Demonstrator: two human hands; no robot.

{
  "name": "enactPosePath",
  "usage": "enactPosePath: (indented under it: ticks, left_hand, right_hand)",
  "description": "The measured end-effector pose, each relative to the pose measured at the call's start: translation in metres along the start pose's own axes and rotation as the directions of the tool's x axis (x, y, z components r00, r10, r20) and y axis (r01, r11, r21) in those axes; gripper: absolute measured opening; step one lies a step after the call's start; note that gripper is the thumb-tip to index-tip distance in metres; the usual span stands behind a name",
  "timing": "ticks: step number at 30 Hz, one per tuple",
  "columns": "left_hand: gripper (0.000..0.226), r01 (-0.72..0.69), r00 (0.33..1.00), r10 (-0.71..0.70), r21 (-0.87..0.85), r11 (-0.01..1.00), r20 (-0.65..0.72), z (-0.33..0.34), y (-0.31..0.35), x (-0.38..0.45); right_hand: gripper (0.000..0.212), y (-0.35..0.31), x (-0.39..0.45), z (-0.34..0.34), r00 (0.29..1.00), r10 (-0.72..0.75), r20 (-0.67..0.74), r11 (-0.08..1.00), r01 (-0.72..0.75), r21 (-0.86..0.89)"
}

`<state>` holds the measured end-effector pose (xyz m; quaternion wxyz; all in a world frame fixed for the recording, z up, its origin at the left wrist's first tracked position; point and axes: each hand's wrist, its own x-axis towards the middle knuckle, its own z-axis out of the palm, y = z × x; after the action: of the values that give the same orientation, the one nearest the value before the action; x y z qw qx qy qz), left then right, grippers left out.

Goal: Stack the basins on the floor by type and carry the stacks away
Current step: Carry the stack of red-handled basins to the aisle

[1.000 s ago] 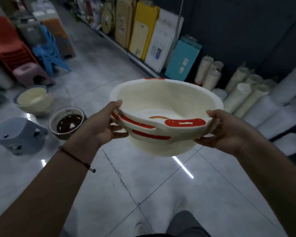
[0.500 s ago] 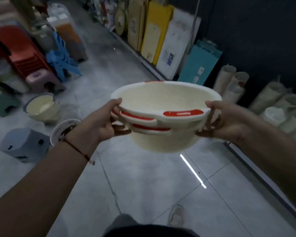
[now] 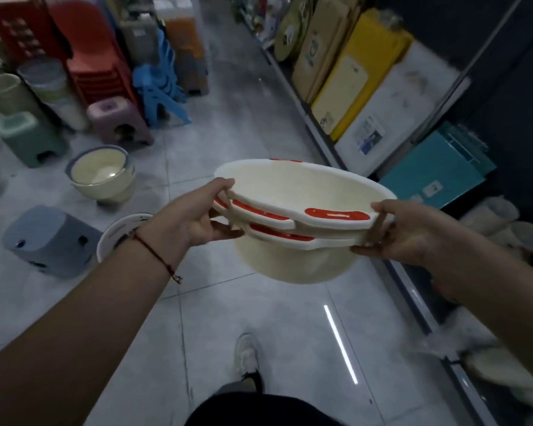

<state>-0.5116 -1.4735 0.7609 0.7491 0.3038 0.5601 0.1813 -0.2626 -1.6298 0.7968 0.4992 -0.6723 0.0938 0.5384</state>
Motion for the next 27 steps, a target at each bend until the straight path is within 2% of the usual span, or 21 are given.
enactPosePath:
  ticks: [4, 6, 8, 12, 16, 18, 23, 27]
  left_hand:
    - [0.049, -0.003, 1.000, 0.003, -0.008, 1.000, -0.009, 0.008, 0.060, 0.051]
    - [0.055, -0.016, 1.000, 0.016, 0.018, 1.000, -0.015, 0.016, 0.092, 0.069]
    - [0.054, -0.039, 0.999, 0.039, 0.043, 0.998, -0.012, 0.028, 0.123, 0.086]
    - [0.049, -0.063, 0.998, 0.064, 0.038, 0.997, -0.016, 0.058, 0.175, 0.127]
    - [0.054, -0.073, 0.997, 0.074, 0.029, 0.997, -0.022, 0.093, 0.222, 0.180]
    - [0.048, -0.083, 0.996, 0.083, 0.017, 0.996, -0.041, 0.111, 0.241, 0.206]
    - [0.009, -0.130, 0.986, 0.129, -0.002, 0.992, -0.109, 0.157, 0.294, 0.260]
    - [0.002, -0.174, 0.968, 0.159, -0.065, 0.983, -0.193, 0.168, 0.330, 0.298]
  right_hand:
    - [0.053, -0.053, 0.032, 0.043, 0.997, -0.053, -0.051, 0.999, 0.053, 0.010]
    - [0.046, -0.081, 0.040, 0.054, 0.998, -0.057, -0.029, 0.998, 0.058, 0.032]
    - [0.042, -0.111, 0.053, 0.062, 0.998, -0.063, -0.002, 0.997, 0.063, 0.054]
    - [0.053, -0.171, 0.091, 0.075, 0.999, -0.039, 0.013, 0.996, 0.038, 0.083]
    - [0.049, -0.232, 0.141, 0.082, 0.996, -0.063, 0.060, 0.996, 0.059, 0.072]
    - [0.049, -0.261, 0.168, 0.084, 0.992, -0.086, 0.096, 0.994, 0.079, 0.072]
    - [0.046, -0.340, 0.231, 0.101, 0.973, -0.156, 0.172, 0.988, 0.153, 0.033]
    - [0.044, -0.393, 0.275, 0.137, 0.963, -0.178, 0.202, 0.979, 0.194, -0.061]
